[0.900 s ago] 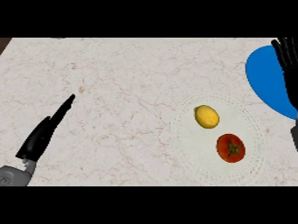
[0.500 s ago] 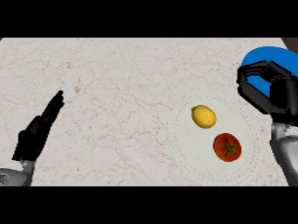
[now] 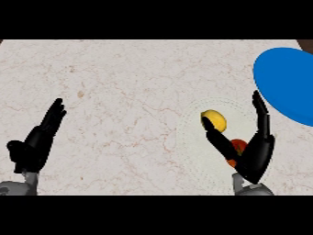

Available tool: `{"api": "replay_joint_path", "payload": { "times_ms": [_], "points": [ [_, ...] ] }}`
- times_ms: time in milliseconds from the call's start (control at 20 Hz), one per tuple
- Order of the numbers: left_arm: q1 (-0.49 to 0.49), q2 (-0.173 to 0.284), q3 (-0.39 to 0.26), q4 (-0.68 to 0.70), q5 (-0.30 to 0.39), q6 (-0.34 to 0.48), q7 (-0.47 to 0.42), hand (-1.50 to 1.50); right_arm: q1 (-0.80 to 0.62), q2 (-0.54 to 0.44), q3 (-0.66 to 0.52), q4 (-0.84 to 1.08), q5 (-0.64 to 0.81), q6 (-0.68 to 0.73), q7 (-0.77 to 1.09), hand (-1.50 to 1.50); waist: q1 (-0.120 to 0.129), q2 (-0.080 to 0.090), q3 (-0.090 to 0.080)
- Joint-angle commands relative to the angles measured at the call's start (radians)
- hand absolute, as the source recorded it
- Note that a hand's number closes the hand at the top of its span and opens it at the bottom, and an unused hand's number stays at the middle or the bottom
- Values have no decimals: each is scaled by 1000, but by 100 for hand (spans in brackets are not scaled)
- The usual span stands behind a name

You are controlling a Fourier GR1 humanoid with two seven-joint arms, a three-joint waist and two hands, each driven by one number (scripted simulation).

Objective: Pick the tomato from the placemat and place it in the plate

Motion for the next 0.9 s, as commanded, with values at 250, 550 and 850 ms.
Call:
{"api": "replay_joint_path", "payload": {
  "times_ms": [250,550,850],
  "points": [
    [6,-26,26,44,-1,-18,-30,0,333,50,180,-116,356,-273,140,-150,-6,3,0],
    [-13,-8,34,31,-3,-29,-20,0,542,51,108,-186,556,-13,360,-150,-12,9,-4],
    [-12,-12,32,32,1,-47,-17,0,621,51,148,-300,766,225,657,-150,5,13,-3]
  ]
}}
